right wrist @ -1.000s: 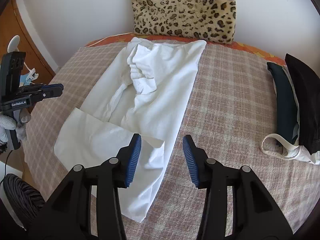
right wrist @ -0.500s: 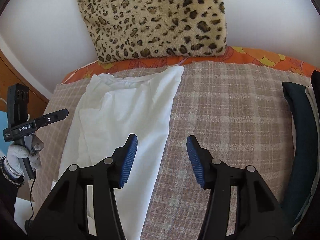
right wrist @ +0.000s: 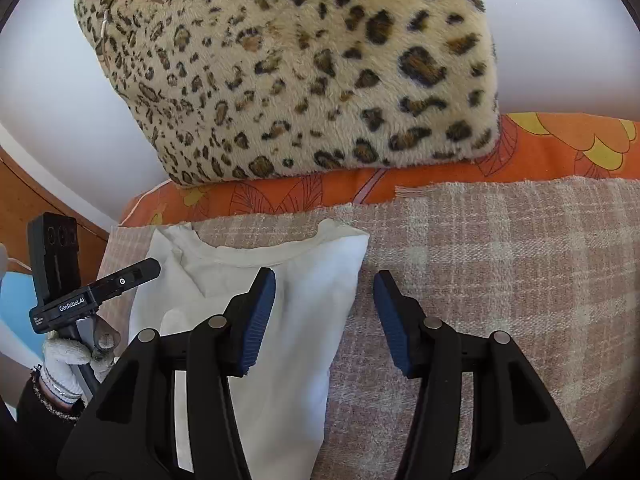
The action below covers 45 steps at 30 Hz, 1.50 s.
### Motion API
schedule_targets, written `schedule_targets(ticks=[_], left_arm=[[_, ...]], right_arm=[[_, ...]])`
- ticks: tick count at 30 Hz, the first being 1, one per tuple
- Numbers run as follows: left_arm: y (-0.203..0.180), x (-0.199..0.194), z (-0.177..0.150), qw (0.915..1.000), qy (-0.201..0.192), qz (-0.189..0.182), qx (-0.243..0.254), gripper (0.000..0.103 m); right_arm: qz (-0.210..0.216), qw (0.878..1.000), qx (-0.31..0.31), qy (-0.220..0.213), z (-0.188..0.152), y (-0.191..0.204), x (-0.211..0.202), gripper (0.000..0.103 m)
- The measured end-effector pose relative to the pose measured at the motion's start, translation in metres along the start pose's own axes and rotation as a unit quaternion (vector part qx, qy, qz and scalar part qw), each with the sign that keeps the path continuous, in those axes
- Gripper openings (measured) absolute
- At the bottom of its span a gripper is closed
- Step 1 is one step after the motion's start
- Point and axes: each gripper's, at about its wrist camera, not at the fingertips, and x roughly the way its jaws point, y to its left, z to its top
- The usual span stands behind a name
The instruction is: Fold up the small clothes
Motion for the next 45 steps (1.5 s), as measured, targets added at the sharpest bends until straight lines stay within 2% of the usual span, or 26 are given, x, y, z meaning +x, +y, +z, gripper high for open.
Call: schedule_targets(ticks=[1, 2, 3, 4, 6, 17, 24, 33, 40, 45], left_arm=[[-0.002, 0.002, 0.001, 1.0000, -0.002, 0.004, 0.006, 0.040], [-0.003, 0.005, 0.003, 1.0000, 0.002, 0.000, 0.008, 0.032], [-0.003, 0.008, 0.003, 1.0000, 0.005, -0.004, 0.006, 0.015], [-0.004, 0.008, 0.004, 1.0000, 0.002, -0.005, 0.005, 0.009], [-0.006, 0.005, 0.004, 0.9999, -0.005, -0.013, 0.009, 0.008], [-0.038, -0.042, -0.003, 0.9975, -0.024, -0.058, 0.033, 0.005], [-0.070, -0.081, -0.019, 0.9957, -0.023, -0.061, 0.066, 0.004], [-0.103, -0.136, -0.066, 0.9928, -0.015, -0.055, 0.105, 0.004], [-0.116, -0.165, -0.118, 0.9907, 0.000, -0.042, 0.129, 0.004], [-0.132, -0.172, -0.170, 0.9813, 0.017, -0.020, 0.191, 0.004]], right_arm=[[-0.001, 1.000, -0.009, 0.004, 0.001, 0.004, 0.003, 0.045], [-0.010, 1.000, -0.018, 0.007, 0.001, 0.008, 0.006, 0.031], [-0.022, 0.999, -0.027, 0.006, 0.002, 0.011, 0.007, 0.019], [-0.025, 0.999, -0.032, 0.006, 0.003, 0.013, 0.007, 0.014], [-0.017, 0.999, -0.033, 0.002, 0.005, 0.017, 0.004, 0.011], [0.019, 0.998, -0.055, -0.030, 0.010, 0.049, -0.055, 0.009], [0.032, 0.995, -0.089, -0.033, -0.006, 0.078, -0.099, 0.009], [0.038, 0.991, -0.123, -0.030, -0.059, 0.104, -0.155, 0.009], [0.038, 0.989, -0.142, -0.022, -0.116, 0.122, -0.177, 0.009], [0.031, 0.986, -0.165, -0.006, -0.172, 0.128, -0.181, 0.009]])
